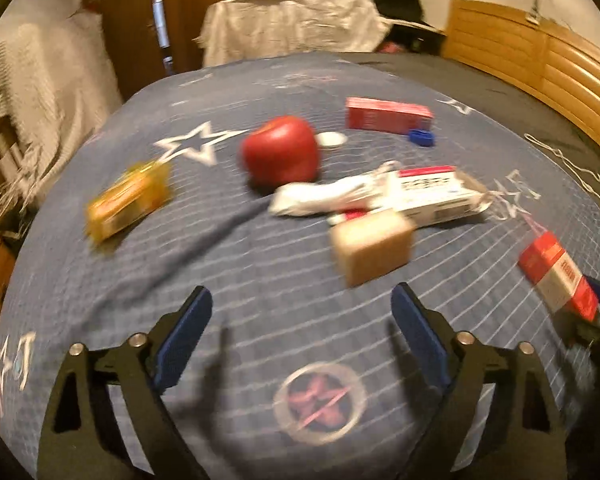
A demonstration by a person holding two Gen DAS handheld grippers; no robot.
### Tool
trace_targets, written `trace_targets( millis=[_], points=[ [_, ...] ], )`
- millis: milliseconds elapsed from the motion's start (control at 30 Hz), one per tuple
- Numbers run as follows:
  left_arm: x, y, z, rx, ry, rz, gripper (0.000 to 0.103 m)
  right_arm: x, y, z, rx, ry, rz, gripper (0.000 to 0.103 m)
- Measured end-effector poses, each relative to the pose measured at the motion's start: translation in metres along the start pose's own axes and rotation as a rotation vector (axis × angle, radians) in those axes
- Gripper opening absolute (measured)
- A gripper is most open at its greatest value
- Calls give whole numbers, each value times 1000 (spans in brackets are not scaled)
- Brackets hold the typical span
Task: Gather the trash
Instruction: 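Grasp the red Double Happiness cigarette box with the right tool, then grasp the beige sponge block with the left tool while the right tool holds the box, then carry the sponge block and cigarette box over the white bucket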
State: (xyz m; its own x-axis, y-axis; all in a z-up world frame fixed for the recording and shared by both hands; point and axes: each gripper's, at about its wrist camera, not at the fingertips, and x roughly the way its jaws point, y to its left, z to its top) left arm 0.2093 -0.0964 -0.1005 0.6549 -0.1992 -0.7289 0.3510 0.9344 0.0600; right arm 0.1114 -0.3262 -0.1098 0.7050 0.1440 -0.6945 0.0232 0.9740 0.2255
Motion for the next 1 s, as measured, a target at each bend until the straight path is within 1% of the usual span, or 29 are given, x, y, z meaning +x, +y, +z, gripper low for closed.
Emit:
trace_targets(
  millis=[133,233,267,300,333,367,433,533,600,667,767,867,1000],
  points=[
    [14,-20,16,-28,14,-56,84,1,-4,-2,21,-11,-32,80],
    [34,-26,22,-57,77,-34,83,1,-9,-3,40,-18,-37,79],
    [38,-26,22,-67,95,-38,80,1,-9,-3,44,-22,-28,79],
    [44,-26,23,-80,123,-39,75,1,-8,-4,43,-27,-23,76],
    [48,-25,23,-86,139,-30,70,1,-6,-4,39,-31,-20,69],
    [49,-25,23,-94,136,-29,62,1,-5,-4,33,-33,-20,60],
    [45,-21,21,-99,127,-45,49,4,0,-6,16,-28,-17,58],
    [37,-15,16,-130,113,-48,45,2,2,-9,8,-40,-2,58],
    [26,-10,10,-164,95,-24,44,0,1,-10,12,-45,13,57],
    [17,-9,5,-176,76,-4,44,-2,1,-10,18,-51,29,57],
    [-2,-3,-8,-178,63,65,44,-4,7,-11,2,-51,38,57],
    [-21,8,-23,-194,65,135,44,-7,19,-12,-22,-50,60,57],
    [-45,25,-37,-214,45,215,44,-10,45,-14,-70,-40,101,57]
  ],
)
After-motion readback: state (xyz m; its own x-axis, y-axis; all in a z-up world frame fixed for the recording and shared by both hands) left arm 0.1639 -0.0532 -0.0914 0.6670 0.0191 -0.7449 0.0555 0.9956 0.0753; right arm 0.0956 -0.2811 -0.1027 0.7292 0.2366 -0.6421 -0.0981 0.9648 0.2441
